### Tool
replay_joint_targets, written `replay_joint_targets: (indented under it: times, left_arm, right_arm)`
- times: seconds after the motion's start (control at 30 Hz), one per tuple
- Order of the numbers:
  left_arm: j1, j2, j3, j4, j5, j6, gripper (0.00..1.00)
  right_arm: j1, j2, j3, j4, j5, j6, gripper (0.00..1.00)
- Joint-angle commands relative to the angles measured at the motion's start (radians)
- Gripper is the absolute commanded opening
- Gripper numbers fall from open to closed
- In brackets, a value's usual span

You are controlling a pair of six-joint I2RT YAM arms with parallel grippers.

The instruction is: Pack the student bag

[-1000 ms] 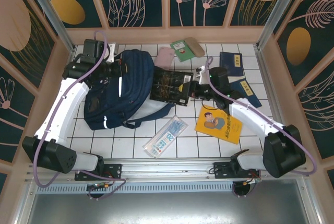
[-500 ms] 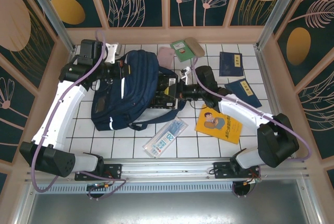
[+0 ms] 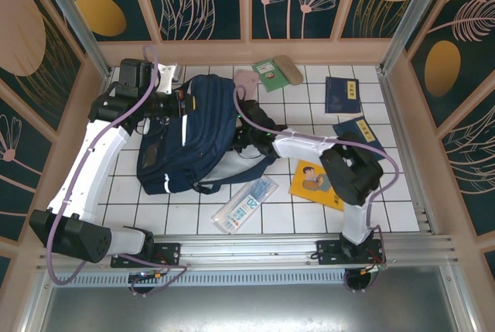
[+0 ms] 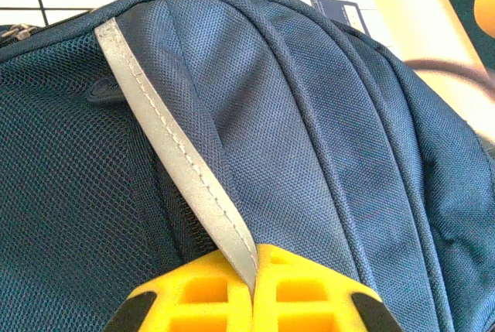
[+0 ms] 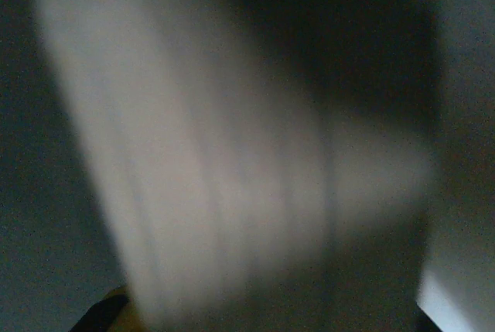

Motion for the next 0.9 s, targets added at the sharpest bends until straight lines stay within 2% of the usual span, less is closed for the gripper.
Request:
replay_joint_targets:
  times: [0.0,0.07,0.17,0.23,0.33,0.43,0.7,0.87]
  left_arm:
    - [-0.004,-0.064,0.018,0.164,0.073,-0.003,0.0]
    - [-0.004,-0.065,0.018,0.165,0.068,-0.005,0.0]
    - [-0.005,-0.071,0.016,0.154,0.034,-0.007,0.0]
    - [-0.005,-0.079,0.012,0.141,-0.021,-0.004,0.0]
    - [-0.004,-0.098,0.001,0.12,-0.125,-0.001,0.0]
    - [-0.002,-0.107,-0.004,0.111,-0.203,-0.005,0.0]
    - [-0.003,-0.081,-0.07,0.15,-0.257,-0.059,0.0]
    - [-0.003,-0.04,-0.172,0.244,-0.358,-0.123,0.0]
  right_arm:
    - [0.032,0.053,0.107,0.084,0.134,0.038,0.08]
    - [0.045,0.109,0.165,0.046,0.163,0.019,0.15]
    - [0.049,0.147,0.214,-0.034,0.231,-0.032,0.4]
    - [0.049,0.127,0.212,-0.088,0.303,-0.084,0.5]
    - [0.048,0.071,0.18,-0.119,0.361,-0.166,0.61]
    - [0.046,-0.005,0.119,-0.075,0.347,-0.235,0.7]
    - [0.028,-0.284,-0.132,0.095,0.306,-0.347,0.74]
    - [-0.049,-0.447,-0.233,-0.084,0.416,-0.321,0.72]
